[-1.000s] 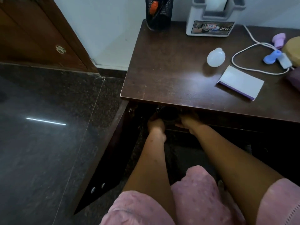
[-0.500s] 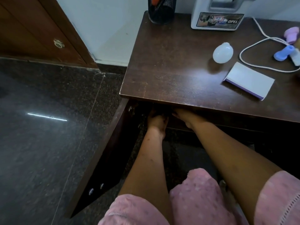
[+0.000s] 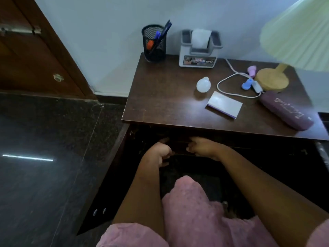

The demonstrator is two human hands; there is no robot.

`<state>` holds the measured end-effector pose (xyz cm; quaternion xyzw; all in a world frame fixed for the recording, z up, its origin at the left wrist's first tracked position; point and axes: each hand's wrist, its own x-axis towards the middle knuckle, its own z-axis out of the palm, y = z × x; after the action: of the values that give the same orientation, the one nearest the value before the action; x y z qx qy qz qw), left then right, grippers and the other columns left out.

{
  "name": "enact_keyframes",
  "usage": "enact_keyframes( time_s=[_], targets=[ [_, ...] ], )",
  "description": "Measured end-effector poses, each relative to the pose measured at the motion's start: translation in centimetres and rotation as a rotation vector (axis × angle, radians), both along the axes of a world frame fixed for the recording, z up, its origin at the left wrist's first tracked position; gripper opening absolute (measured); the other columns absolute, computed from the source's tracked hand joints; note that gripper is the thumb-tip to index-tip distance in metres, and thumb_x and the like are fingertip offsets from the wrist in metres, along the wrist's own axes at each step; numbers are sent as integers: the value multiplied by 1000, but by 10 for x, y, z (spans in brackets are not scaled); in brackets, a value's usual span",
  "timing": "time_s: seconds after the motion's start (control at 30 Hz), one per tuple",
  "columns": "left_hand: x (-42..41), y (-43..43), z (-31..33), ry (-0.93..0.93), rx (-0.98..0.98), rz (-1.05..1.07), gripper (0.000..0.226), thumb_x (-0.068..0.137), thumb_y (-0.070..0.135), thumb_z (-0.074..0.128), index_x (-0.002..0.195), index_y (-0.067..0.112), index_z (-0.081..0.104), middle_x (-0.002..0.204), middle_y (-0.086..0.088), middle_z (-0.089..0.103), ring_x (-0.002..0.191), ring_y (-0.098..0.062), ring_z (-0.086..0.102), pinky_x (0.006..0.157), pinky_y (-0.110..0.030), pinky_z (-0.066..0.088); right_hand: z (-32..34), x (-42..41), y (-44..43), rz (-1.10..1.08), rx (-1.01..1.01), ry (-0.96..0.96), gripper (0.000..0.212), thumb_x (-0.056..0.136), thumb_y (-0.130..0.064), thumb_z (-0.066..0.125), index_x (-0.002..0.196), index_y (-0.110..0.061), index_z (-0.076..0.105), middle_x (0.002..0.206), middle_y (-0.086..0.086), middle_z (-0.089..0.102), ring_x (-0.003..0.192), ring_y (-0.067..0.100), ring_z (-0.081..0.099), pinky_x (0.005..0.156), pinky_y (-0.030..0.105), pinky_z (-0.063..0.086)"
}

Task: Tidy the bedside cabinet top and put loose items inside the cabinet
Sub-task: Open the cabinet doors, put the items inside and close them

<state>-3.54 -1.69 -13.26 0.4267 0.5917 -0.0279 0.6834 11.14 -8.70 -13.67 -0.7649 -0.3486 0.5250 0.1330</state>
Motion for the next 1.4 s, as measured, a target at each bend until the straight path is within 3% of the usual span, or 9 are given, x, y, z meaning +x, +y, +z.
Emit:
enact_keyframes(
  time_s=[0.13, 0.3, 0.43, 0.57, 0.77, 0.93, 1.03, 1.23, 1.4],
  targets=[
    [4, -8, 49, 22, 75, -301, 55, 90, 2, 53, 138, 28, 44, 134, -7, 51, 121, -23, 50, 98, -42, 39, 52, 6, -29, 142, -63, 19, 32, 93, -19, 52, 125, -15, 55, 108, 6, 61, 96, 16, 57, 84, 29, 46],
    [23, -23, 105, -130, 287, -248, 47, 91, -1, 51, 132, 21, 52, 134, -8, 52, 106, -16, 48, 74, -24, 37, 95, 25, -53, -104, 232, 43, 33, 93, -19, 54, 125, -19, 57, 109, -1, 65, 97, 10, 63, 84, 25, 49],
    [45, -44, 115, -170, 302, -149, 48, 90, 2, 53, 133, 21, 50, 135, -8, 51, 117, -21, 52, 83, -28, 39, 101, 49, -59, -270, 483, -395, 33, 89, -12, 56, 122, -12, 61, 114, 11, 66, 95, 19, 60, 77, 19, 46],
    [68, -55, 107, -144, 268, -73, 56, 88, 1, 54, 138, 25, 43, 139, -7, 47, 121, -23, 50, 93, -34, 43, 78, 71, -54, -54, 378, -661, 60, 86, -21, 62, 141, -12, 39, 147, 12, 38, 138, 24, 31, 111, 30, 22],
    [88, -40, 80, -83, 296, -57, 46, 88, 4, 54, 130, 23, 51, 130, -5, 55, 113, -23, 56, 91, -35, 46, 60, 99, -24, -24, 291, -652, 77, 88, -45, 56, 149, -32, 11, 160, 6, 5, 146, 29, 2, 117, 44, 11],
    [93, -21, 73, -83, 239, 4, 21, 89, 5, 52, 99, 19, 66, 100, -1, 69, 81, -16, 62, 65, -27, 41, 58, 104, -18, 9, 266, -721, 82, 82, -52, 60, 148, -30, 17, 156, 3, 21, 142, 29, 19, 112, 44, 26],
    [90, -18, 76, -117, 149, 36, 19, 95, 21, 48, 107, 19, 63, 83, 6, 68, 73, -12, 60, 65, -28, 43, 65, 97, -16, -61, 354, -745, 82, 73, -49, 71, 141, -20, 37, 143, 9, 42, 131, 27, 38, 105, 38, 34],
    [57, -5, 79, -304, 44, 115, 22, 88, 34, 63, 102, 18, 61, 85, 2, 73, 75, -12, 68, 59, -23, 53, 88, 70, -23, -19, 358, -228, 51, 63, -47, 79, 104, -19, 70, 97, -3, 71, 90, 15, 64, 75, 26, 45],
    [11, 3, 75, -240, -82, 37, 9, 83, 14, 68, 89, 10, 64, 66, 0, 74, 57, -9, 71, 50, -19, 56, 91, 41, -36, 21, 294, -49, 51, 65, -33, 83, 108, -28, 57, 109, -9, 58, 97, 7, 57, 76, 20, 48]
  ],
)
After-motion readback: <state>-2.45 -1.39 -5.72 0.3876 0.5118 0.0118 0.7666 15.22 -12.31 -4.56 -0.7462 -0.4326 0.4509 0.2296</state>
